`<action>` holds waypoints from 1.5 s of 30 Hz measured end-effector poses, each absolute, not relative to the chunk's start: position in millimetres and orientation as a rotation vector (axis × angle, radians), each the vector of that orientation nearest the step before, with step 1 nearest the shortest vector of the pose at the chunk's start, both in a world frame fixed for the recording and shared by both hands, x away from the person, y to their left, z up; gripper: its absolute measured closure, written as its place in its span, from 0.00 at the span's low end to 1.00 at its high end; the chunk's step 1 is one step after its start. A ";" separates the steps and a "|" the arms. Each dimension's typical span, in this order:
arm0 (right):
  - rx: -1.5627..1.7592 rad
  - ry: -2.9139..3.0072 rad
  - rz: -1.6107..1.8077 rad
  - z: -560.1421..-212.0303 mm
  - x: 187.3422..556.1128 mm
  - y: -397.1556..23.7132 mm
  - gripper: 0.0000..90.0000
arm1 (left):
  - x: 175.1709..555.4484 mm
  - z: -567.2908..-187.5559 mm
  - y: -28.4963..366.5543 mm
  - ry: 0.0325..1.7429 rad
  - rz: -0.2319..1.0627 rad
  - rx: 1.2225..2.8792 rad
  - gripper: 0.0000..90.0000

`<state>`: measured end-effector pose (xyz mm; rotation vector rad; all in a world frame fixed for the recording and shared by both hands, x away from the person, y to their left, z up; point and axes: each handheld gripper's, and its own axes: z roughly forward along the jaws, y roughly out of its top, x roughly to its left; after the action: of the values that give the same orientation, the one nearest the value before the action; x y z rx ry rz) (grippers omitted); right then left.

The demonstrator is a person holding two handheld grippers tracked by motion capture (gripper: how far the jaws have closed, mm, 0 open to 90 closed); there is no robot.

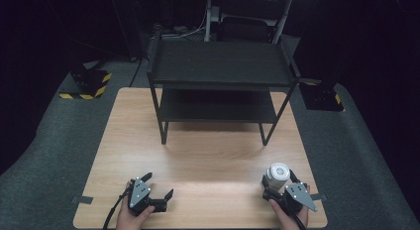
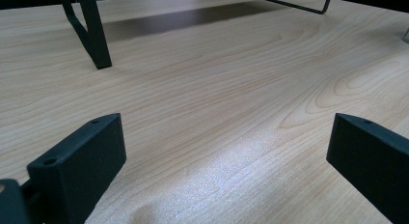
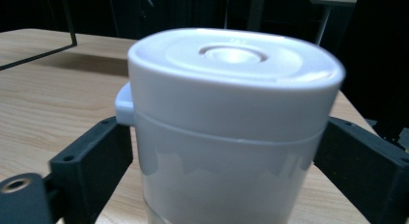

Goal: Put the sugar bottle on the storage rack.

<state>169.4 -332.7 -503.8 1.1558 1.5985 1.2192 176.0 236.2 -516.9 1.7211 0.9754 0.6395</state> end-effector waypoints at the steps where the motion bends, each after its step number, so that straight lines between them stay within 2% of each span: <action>1: 1.155 1.602 1.215 -504.4 169.8 -331.7 0.13 | 176.0 -516.9 236.2 0.975 0.640 1.721 0.01; 13: 1.169 1.568 1.217 -508.9 169.4 -326.7 0.32 | 175.7 -517.0 235.9 0.974 0.644 1.722 0.01; 34: 1.192 1.557 1.216 -499.7 166.3 -324.3 0.34 | 176.0 -517.0 236.4 0.973 0.640 1.722 0.01; 45: 1.163 1.579 1.241 -477.6 169.0 -314.8 0.34 | 175.7 -516.7 236.3 0.969 0.643 1.727 0.01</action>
<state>169.0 -314.8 -477.6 1.1627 1.5790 1.2412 175.7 236.3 -516.7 1.7267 0.9694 0.6430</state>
